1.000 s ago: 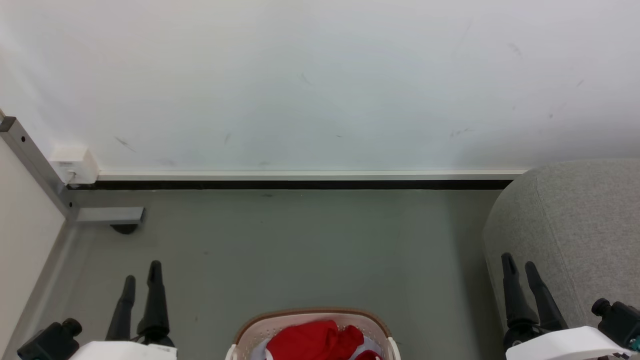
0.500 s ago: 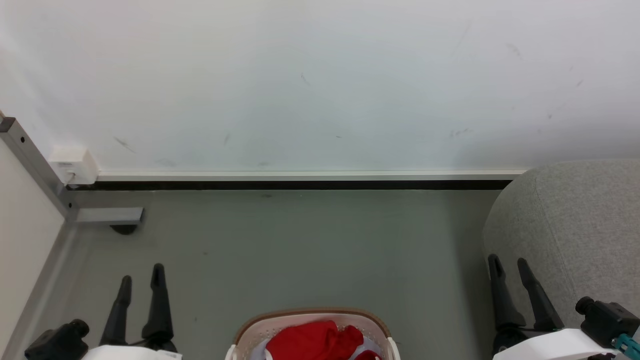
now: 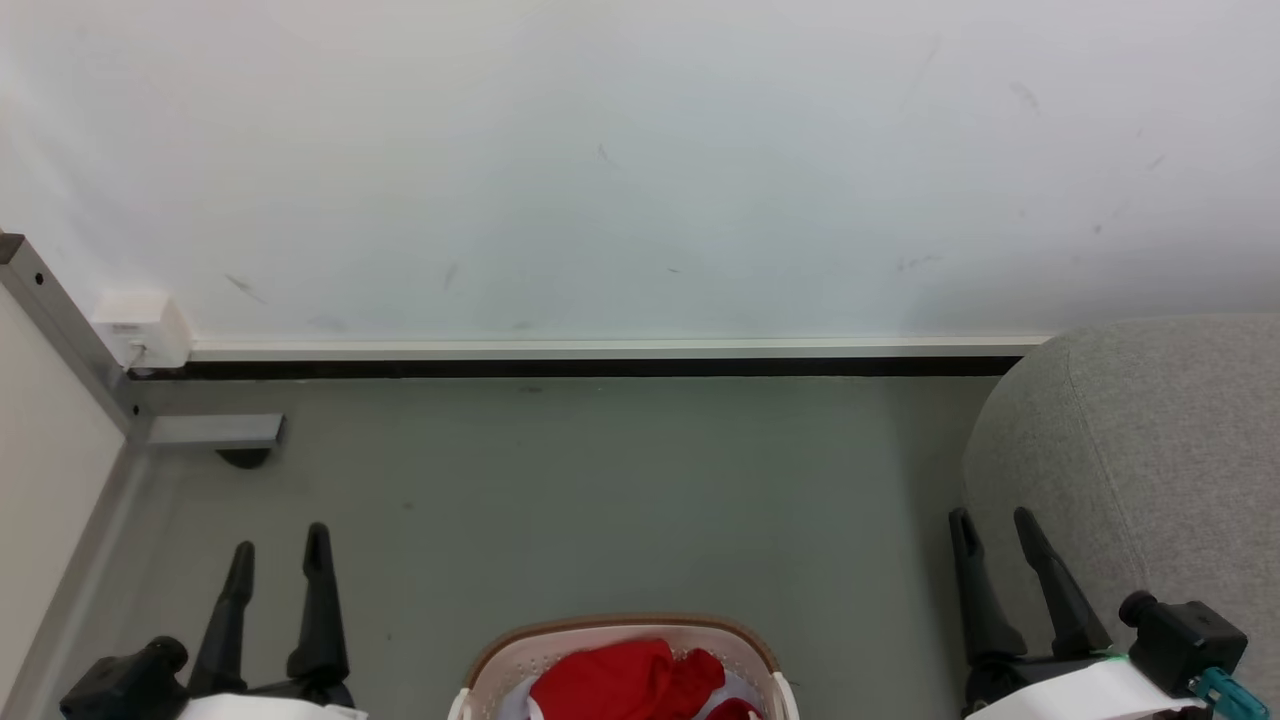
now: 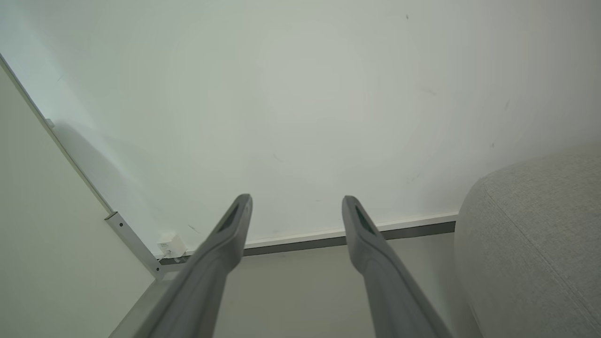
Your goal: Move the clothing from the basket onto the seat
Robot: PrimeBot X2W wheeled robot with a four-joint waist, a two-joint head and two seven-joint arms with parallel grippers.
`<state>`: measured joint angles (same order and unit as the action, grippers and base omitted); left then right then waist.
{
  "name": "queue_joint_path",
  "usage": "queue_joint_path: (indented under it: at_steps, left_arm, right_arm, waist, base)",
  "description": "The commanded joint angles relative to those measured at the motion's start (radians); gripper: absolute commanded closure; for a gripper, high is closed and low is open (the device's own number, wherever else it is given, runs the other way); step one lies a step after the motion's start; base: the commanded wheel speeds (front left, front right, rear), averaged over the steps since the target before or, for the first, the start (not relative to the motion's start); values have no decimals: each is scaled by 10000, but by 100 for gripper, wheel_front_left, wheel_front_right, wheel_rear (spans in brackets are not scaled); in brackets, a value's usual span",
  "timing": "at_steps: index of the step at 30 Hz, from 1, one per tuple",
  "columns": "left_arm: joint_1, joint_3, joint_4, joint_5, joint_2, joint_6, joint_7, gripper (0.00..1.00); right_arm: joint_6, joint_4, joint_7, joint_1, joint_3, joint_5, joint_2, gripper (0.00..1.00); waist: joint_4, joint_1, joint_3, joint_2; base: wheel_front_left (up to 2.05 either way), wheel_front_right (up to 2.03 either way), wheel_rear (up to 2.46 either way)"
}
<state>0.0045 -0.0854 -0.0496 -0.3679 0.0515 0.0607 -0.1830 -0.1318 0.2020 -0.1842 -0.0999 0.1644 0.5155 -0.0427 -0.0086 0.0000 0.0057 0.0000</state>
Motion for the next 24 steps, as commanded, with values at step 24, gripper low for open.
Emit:
queue_joint_path:
  at_steps: [24]
  left_arm:
    - [143,119,134,2062,74,27,-569,0]
  right_arm:
    - [18,-2,-557,-271,321,-1668,-105,0]
  waist:
    - [-98,0,121,0]
  base:
    - [0,0,0]
